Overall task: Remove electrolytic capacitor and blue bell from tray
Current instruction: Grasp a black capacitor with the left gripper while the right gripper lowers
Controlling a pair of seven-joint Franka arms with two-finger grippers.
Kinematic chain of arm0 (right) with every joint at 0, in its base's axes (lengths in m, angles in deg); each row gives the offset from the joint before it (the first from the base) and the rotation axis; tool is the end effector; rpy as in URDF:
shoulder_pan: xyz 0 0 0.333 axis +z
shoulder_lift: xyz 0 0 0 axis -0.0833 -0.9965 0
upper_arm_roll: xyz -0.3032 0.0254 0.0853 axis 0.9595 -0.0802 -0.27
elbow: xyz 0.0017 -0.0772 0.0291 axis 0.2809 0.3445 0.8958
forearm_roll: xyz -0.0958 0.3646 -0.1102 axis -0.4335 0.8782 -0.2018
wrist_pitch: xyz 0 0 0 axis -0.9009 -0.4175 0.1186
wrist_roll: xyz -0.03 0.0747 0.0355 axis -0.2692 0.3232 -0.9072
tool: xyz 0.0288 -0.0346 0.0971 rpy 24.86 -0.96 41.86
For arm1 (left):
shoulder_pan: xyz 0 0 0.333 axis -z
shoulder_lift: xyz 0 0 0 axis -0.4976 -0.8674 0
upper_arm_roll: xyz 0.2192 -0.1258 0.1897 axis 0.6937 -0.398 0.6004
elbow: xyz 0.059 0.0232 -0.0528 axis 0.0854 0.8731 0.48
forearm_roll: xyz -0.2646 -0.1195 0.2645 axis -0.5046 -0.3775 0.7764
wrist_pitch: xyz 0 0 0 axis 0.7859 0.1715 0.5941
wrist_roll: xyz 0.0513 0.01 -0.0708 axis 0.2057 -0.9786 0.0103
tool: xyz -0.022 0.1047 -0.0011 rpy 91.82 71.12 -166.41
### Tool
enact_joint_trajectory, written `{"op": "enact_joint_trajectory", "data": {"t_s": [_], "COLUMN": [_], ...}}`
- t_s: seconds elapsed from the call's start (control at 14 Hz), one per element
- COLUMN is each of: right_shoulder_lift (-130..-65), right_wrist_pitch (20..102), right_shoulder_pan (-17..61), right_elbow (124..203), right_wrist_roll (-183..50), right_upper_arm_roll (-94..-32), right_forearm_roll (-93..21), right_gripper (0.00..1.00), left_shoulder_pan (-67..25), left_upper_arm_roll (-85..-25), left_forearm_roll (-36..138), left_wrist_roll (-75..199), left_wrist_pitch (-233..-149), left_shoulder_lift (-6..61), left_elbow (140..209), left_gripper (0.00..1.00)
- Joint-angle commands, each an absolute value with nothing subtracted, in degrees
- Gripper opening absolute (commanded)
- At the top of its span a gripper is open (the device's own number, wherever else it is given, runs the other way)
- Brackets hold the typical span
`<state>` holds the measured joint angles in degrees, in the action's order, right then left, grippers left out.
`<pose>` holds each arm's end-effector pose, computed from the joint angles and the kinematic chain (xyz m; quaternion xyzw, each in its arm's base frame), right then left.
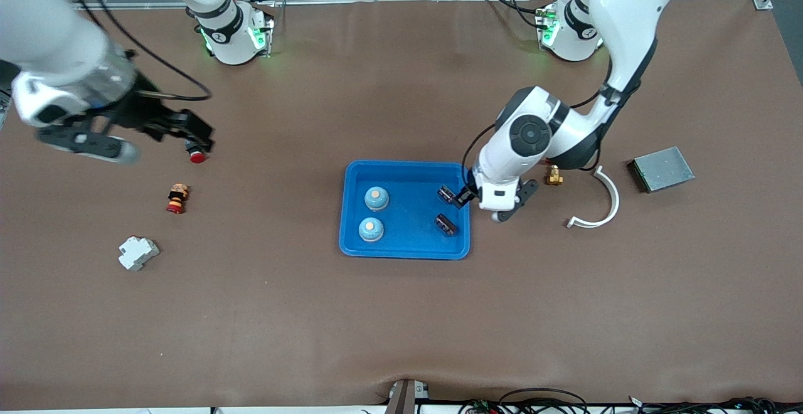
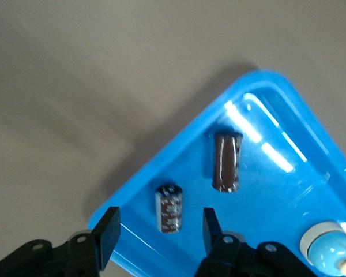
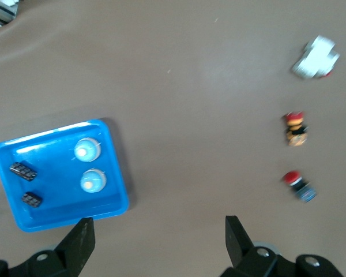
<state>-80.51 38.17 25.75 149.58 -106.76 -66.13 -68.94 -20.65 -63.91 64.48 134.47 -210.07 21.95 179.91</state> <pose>0.5581 0.1972 0.6068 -0.9885 0.1471 0.0068 0.0348 0.5376 -0.3647 0.2650 0.9251 0.3682 -0.0615 0.0695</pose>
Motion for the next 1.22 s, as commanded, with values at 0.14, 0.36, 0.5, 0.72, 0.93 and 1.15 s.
{"op": "enact_joint_trajectory", "data": {"t_s": [0.14,0.36,0.5,0.72,0.93,1.15], "right_shoulder_lift": [-88.55,-94.26,-98.31,-101.23,-103.15,-106.05], "right_wrist_pitch": [42.73,51.50,58.88,70.21,74.21,74.21], "right_shoulder_pan": [38.34,43.44,46.25,47.67,48.81,49.08], "right_elbow": [148.87,149.31,149.49,154.30,156.69,156.87], "right_wrist_roll": [-124.67,-130.55,-134.87,-135.06,-135.15,-135.24], "right_upper_arm_roll": [-65.41,-65.41,-65.32,-65.32,-65.15,-65.06], "right_forearm_roll": [-68.27,-67.65,-68.09,-68.71,-69.14,-73.53], "right_gripper": [1.00,1.00,1.00,1.00,1.00,1.00], "left_shoulder_pan": [-17.10,-17.10,-17.01,-16.75,-16.31,-16.22], "left_upper_arm_roll": [-63.43,-63.34,-63.34,-63.34,-63.34,-63.34], "left_forearm_roll": [70.65,73.13,73.22,74.45,74.46,74.54], "left_wrist_roll": [141.36,143.30,143.48,145.58,145.85,145.77], "left_wrist_pitch": [-210.18,-210.35,-210.53,-211.93,-212.02,-212.02], "left_shoulder_lift": [15.23,13.56,12.77,11.97,11.09,10.48], "left_elbow": [174.92,174.92,174.92,175.01,175.01,174.92], "left_gripper": [0.59,0.59,0.57,0.57,0.50,0.31]}}
